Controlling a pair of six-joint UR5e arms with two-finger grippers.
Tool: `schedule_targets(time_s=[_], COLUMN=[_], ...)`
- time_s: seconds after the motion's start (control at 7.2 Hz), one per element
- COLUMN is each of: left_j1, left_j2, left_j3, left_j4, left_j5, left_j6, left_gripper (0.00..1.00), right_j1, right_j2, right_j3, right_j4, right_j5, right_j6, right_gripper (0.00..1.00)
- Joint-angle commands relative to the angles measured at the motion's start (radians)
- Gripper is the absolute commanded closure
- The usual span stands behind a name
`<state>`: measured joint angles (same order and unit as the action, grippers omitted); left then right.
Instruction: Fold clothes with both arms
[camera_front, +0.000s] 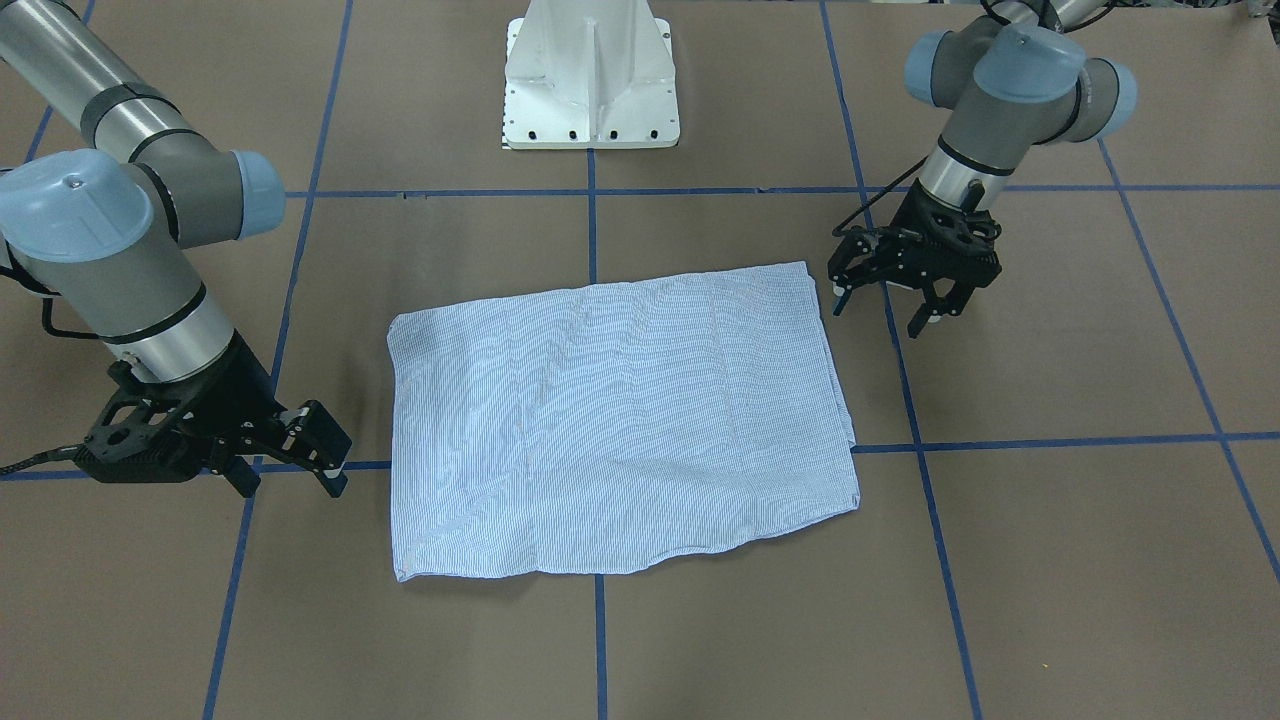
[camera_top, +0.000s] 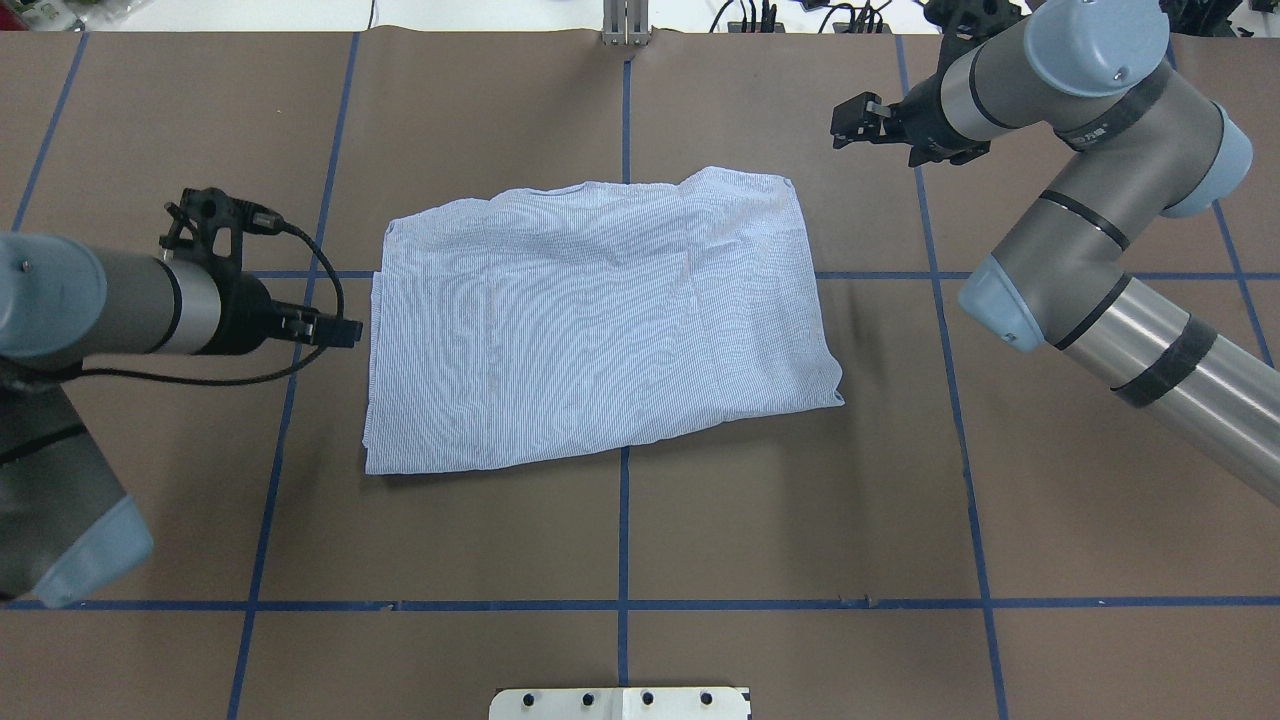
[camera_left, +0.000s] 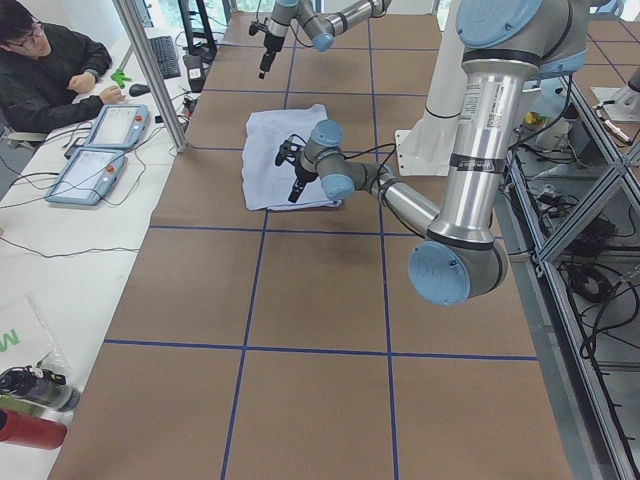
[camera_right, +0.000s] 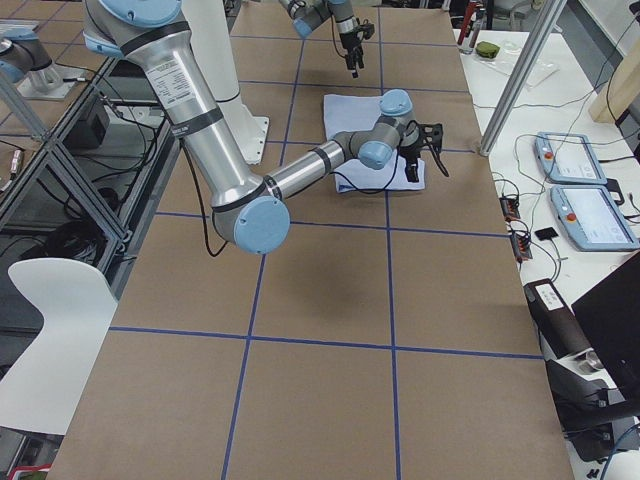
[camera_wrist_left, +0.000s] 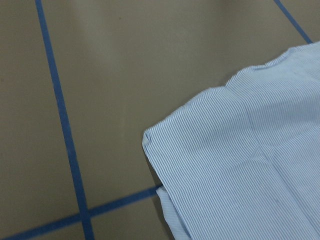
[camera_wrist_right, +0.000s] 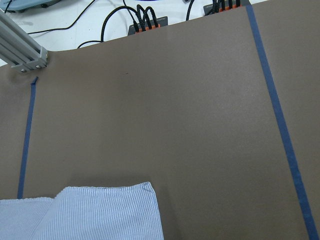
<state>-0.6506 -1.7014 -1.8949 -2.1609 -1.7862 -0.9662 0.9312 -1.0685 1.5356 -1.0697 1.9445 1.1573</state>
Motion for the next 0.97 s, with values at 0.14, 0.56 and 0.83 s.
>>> schedule_targets(time_s=[0.14, 0.56, 0.83], left_j1=[0.218, 0.223, 0.253], left_j2=[0.04, 0.037, 0.032], left_j3=[-0.032, -0.009, -0.001], left_j4=[-0.011, -0.011, -0.011], left_j5=[0.148, 0.148, 0.149], left_j6=[-0.256, -0.255, -0.269], left_gripper=[0.05, 0.11, 0.11], right_j1=[0.009, 0.008, 0.008], right_j2=[-0.008, -0.011, -0.011], right_j3=[0.014, 0.015, 0.024], right_j4=[-0.004, -0.003, -0.003], right_j5=[-0.004, -0.013, -0.021], right_j6=[-0.01, -0.008, -0.008], right_gripper=[0.0, 0.0, 0.0])
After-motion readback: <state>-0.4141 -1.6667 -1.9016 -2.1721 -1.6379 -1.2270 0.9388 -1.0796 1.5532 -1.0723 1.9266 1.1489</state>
